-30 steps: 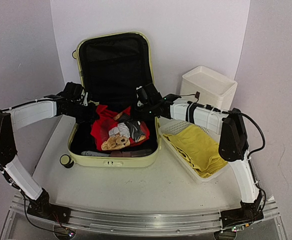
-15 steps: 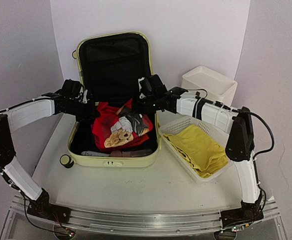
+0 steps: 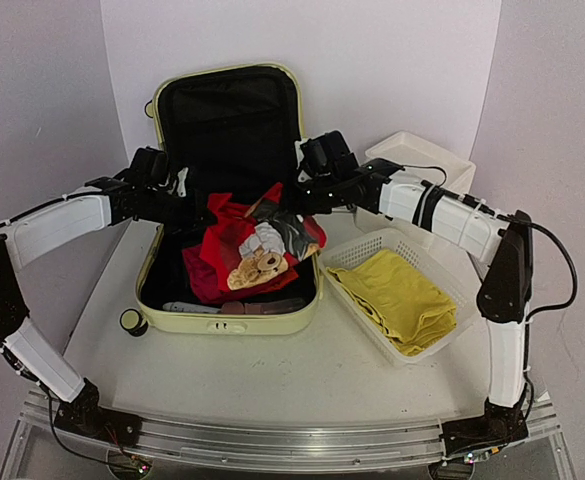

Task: Open, take out, and arrange the luggage

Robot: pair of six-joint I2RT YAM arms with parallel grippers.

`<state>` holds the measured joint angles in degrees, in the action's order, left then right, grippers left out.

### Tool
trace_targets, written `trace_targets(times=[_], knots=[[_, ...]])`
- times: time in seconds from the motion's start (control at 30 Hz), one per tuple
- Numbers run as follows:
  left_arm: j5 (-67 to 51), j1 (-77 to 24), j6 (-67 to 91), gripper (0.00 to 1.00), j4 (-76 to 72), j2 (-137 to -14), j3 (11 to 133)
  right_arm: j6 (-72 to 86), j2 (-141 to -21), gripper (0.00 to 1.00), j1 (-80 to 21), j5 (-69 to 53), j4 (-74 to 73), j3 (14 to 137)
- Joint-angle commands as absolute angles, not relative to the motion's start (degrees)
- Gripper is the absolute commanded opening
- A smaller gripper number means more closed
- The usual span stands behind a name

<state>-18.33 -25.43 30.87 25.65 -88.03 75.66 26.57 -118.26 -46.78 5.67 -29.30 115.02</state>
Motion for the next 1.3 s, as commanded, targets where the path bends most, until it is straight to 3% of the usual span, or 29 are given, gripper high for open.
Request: trace_targets(times=[0.0, 0.6, 0.77, 1.0, 1.1, 1.23, 1.27], knots=[[-17.84, -30.35, 32.65, 0.00, 24.17, -88.51, 80.65, 25.18, -109.52, 0.00, -45.18, 7.61, -28.23, 110.76], [-9.76, -53.69, 46.15, 0.00, 14.39, -100.38, 87.84, 20.01, -84.17, 0.00, -32.59, 10.20, -37.55, 82.73], [-8.48, -58.60, 48.36, 0.00, 12.80, -107.69, 92.71, 17.71, -83.50, 0.00, -27.27, 11.60, -38.21, 78.16], [-2.66, -65.21, 49.48, 0.00, 12.65, -118.58, 100.87, 17.41, -91.87, 0.00, -22.97, 20.37, -37.98, 76.74], [-1.06, -66.79, 50.16, 0.09, 12.61, -122.38, 101.31, 17.19, -97.56, 0.03, -22.77, 20.58, -37.18, 76.98], [2.88, -67.05, 48.27, 0.55, 12.72, -121.20, 98.28, 17.33, -100.51, 0.38, -22.83, 19.70, -34.56, 75.18], [4.41, -67.13, 46.96, 0.68, 12.74, -119.95, 97.30, 17.32, -99.92, 0.43, -22.79, 20.38, -33.72, 74.36]])
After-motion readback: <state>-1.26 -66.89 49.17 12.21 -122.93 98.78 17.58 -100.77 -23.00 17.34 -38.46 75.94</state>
